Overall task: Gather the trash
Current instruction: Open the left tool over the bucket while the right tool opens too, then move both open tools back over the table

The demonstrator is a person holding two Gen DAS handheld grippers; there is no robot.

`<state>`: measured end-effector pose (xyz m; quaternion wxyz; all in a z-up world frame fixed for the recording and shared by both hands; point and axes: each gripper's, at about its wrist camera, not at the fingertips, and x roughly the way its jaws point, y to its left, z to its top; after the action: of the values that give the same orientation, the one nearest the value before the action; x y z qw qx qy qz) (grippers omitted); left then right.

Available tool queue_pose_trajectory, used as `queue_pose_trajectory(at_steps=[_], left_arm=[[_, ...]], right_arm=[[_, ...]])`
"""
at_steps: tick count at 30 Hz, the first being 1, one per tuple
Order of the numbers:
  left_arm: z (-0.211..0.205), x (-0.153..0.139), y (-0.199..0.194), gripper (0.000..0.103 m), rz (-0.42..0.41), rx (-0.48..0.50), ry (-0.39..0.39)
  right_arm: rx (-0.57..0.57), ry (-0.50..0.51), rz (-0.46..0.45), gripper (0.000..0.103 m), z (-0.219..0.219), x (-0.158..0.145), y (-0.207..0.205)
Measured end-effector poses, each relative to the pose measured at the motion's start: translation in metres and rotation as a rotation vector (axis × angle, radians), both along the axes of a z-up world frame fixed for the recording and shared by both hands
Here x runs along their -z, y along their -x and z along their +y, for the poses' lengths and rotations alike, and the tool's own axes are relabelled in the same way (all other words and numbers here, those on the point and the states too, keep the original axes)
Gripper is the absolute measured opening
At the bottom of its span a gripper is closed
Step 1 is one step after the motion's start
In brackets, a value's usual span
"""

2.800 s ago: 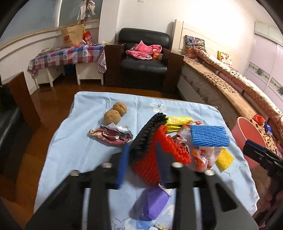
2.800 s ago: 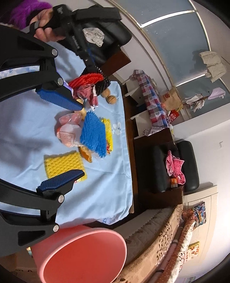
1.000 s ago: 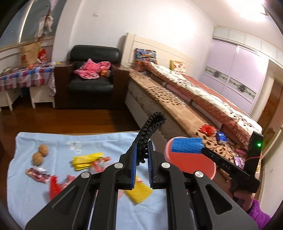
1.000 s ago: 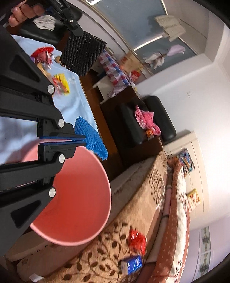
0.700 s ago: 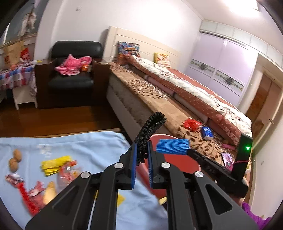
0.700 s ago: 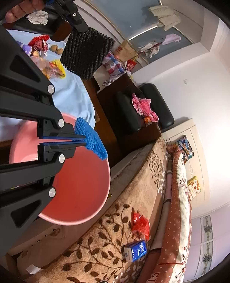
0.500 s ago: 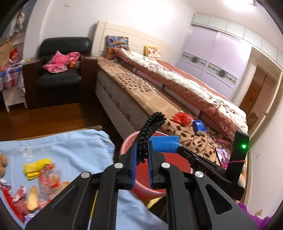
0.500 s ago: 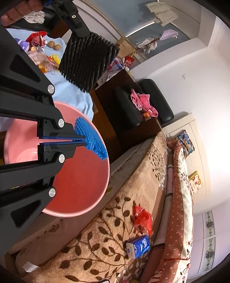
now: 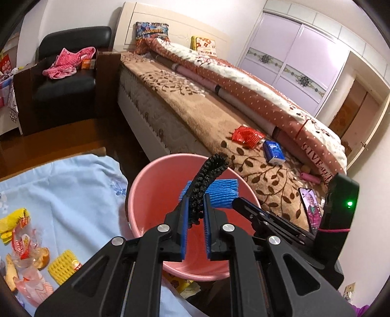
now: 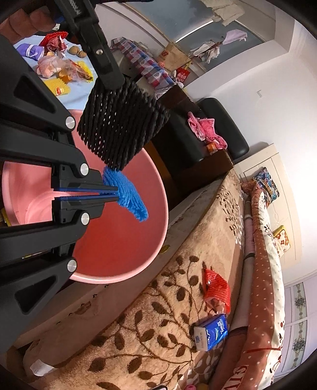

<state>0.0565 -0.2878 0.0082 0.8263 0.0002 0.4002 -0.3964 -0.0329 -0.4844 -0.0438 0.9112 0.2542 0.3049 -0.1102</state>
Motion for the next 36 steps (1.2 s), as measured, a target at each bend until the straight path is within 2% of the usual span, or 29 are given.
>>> queue_pose_trajectory(at_steps=[6,8,9,10,12,13,14,17,28,36], left_arm=[[-0.002,0.009,-0.003,0.011,0.019,-0.023,-0.023],[-0.001,0.011,-0.002,0.011,0.022,-0.023,-0.026],[-0.001,0.011,-0.002,0.013,0.022,-0.023,-0.031],[-0.002,0.011,-0.001,0.015,0.023,-0.022,-0.035],[-0.002,0.011,-0.001,0.028,0.025,-0.024,-0.040],[0.000,0.011,0.000,0.033,0.025,-0.027,-0.039],[0.001,0.010,0.001,0.038,0.025,-0.029,-0.036],[0.006,0.007,0.002,0.042,0.023,-0.034,-0.029],[0.033,-0.005,0.013,0.043,0.008,-0.068,-0.020],[0.070,-0.012,0.023,0.043,-0.018,-0.119,-0.036]], right_arm=[[-0.007,0.007,0.015,0.003,0.003,0.003,0.000],[-0.013,0.012,0.020,0.008,0.005,0.004,0.000],[-0.012,0.011,0.020,0.019,0.005,0.003,0.000],[-0.008,0.012,0.018,0.034,0.005,0.003,0.000],[0.003,0.022,0.004,0.048,0.007,0.000,0.003],[0.002,0.027,0.001,0.050,0.008,-0.001,0.004],[-0.003,0.033,-0.001,0.050,0.010,-0.003,0.004],[-0.012,0.048,-0.006,0.053,0.015,-0.007,0.006],[-0.040,0.049,-0.022,0.054,0.031,-0.015,0.018],[-0.090,0.052,-0.043,0.054,0.052,-0.021,0.027]])
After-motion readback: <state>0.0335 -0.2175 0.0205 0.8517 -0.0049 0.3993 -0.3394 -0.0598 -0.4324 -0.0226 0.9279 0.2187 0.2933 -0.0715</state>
